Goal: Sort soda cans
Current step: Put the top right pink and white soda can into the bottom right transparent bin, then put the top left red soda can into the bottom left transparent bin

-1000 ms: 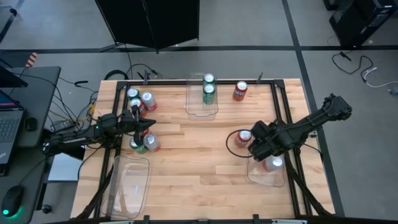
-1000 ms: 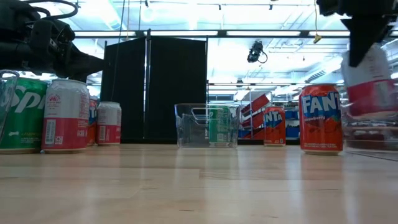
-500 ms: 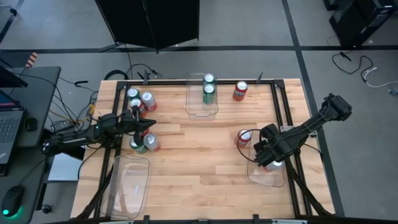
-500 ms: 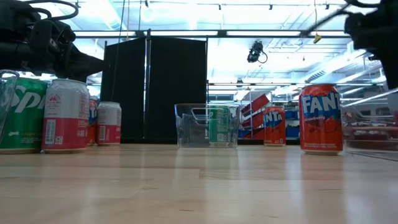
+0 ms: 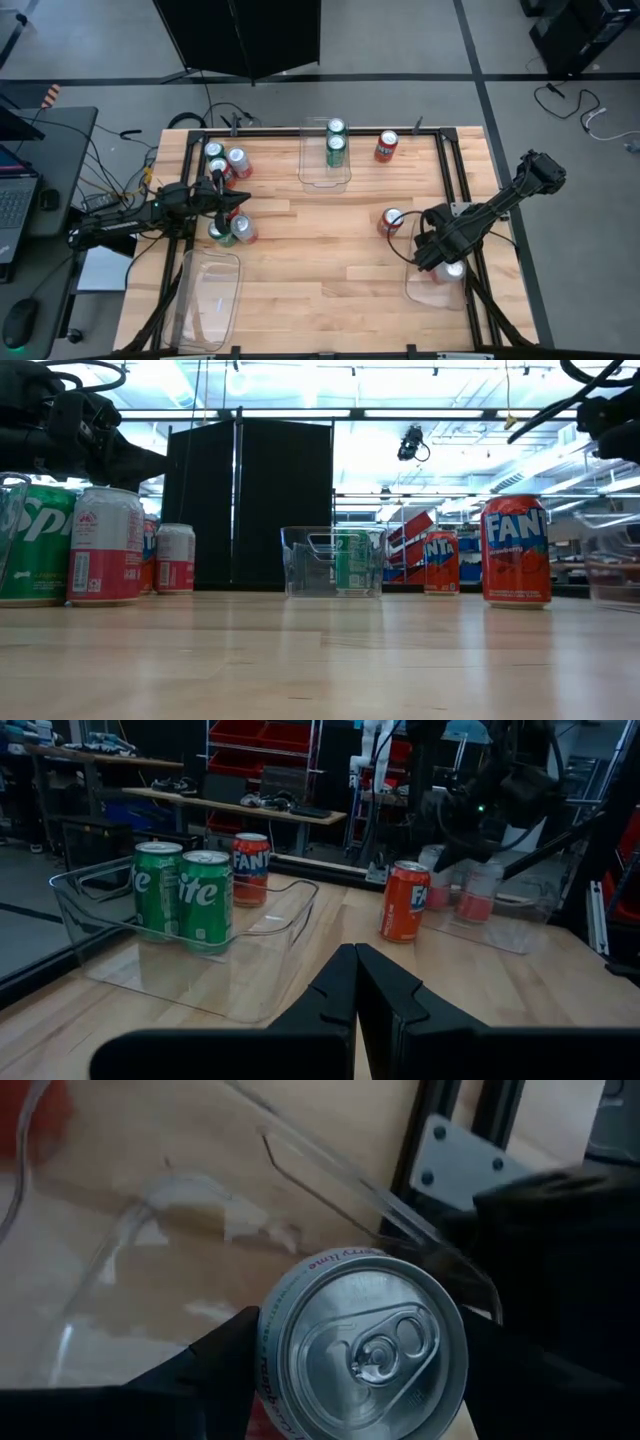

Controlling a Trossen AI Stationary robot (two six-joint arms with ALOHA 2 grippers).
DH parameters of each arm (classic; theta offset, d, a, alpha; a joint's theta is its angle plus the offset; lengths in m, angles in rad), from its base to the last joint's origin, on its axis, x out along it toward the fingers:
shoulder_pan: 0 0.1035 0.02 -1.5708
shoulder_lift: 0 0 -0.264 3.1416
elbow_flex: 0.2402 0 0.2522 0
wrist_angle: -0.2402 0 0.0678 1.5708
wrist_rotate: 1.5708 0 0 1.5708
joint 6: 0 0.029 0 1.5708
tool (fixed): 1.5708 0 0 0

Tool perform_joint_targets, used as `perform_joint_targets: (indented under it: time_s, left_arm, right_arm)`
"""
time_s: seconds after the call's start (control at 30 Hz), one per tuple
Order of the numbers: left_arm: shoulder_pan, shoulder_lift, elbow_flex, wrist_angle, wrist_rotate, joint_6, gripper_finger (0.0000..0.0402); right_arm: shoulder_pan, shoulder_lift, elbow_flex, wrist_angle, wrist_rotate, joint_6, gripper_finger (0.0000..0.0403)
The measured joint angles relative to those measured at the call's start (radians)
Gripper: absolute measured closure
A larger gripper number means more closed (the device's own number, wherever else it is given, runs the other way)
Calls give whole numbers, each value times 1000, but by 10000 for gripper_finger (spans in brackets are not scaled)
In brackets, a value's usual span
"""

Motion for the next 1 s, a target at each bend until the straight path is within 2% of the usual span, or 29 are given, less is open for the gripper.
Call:
perform_joint_targets:
  time_s: [0.17,0.23,0.5,0.77,0.9,1.0]
  left_arm:
    - [0,0,0,0,0,0,390]
    - [0,0,0,0,0,0,390]
    - [0,0,0,3,0,0,390]
    - [0,13,36,-8,38,1,390]
    - [0,58,77,-33,61,9,390]
    - [0,112,127,-78,61,32,390]
  right_arm:
    - [0,0,0,-15,-42,-32,27]
    - [-1,0,0,-17,-52,-41,15]
    - [-11,0,57,-16,-44,-112,60]
    - [-67,0,185,-13,17,-286,103]
    - [-114,0,222,-13,67,-384,142]
    - [-156,0,232,-13,134,-461,187]
